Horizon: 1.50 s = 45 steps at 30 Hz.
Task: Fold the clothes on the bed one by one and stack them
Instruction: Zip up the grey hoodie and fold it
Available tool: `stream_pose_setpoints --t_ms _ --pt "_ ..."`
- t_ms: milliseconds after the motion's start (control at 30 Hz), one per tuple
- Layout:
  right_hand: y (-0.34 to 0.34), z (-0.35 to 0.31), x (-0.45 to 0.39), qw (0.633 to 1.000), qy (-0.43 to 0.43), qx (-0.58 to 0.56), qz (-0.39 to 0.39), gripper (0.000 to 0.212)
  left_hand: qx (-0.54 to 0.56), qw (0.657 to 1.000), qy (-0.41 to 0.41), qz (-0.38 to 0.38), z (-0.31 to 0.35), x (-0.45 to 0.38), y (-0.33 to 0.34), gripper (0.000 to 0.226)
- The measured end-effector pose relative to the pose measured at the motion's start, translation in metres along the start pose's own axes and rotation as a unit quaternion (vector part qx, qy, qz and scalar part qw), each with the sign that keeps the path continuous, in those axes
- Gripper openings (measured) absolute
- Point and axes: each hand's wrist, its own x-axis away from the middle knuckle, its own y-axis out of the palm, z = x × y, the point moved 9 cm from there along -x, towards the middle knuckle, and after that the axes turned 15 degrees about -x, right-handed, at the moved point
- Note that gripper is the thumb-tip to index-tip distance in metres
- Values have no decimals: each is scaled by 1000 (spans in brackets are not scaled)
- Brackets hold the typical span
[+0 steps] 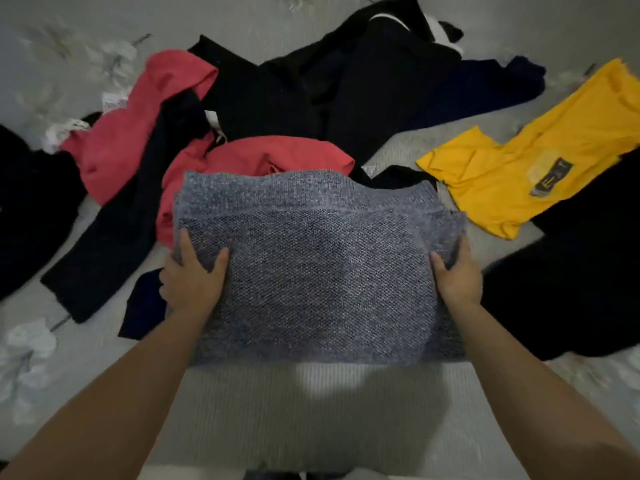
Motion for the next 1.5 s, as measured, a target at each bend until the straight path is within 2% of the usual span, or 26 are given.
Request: stream_pose_setpoints --t_ms 100,200,300,433,500,633,767,967,1167,1333,1500 --pt "-35 -18 1 995 -54 12 78 49 -32 998 36 33 8 1 -10 75" --pt "-56 -3 1 989 -45 15 139 45 -23 999 39 18 8 2 -1 71" --pt "-23 32 -6 996 33 22 82 55 -7 999 26 -31 3 -5 17 70" --pt "7 35 -9 996 -6 -79 -43 57 37 996 43 -74 -2 -17 24 69" --pt "12 37 -9 993 -23 -56 -105 61 26 995 48 -83 -4 -18 24 69" --pt "15 41 -10 991 26 4 -134 69 -12 998 41 -48 -3 -15 19 71" --pt "14 32 -7 989 55 23 -139 74 -9 998 30 -54 2 -5 9 72" --pt "-33 -3 25 998 2 60 -31 79 -4 995 94 -12 23 15 -45 79" --pt "-127 -34 99 996 -19 32 77 80 -20 970 240 25 95 65 -120 84" --pt "-255 -5 182 977 18 -25 211 81 -16 920 388 58 190 154 -174 86" --pt "-385 49 275 932 61 -42 355 83 -5 842 534 82 295 292 -204 89"
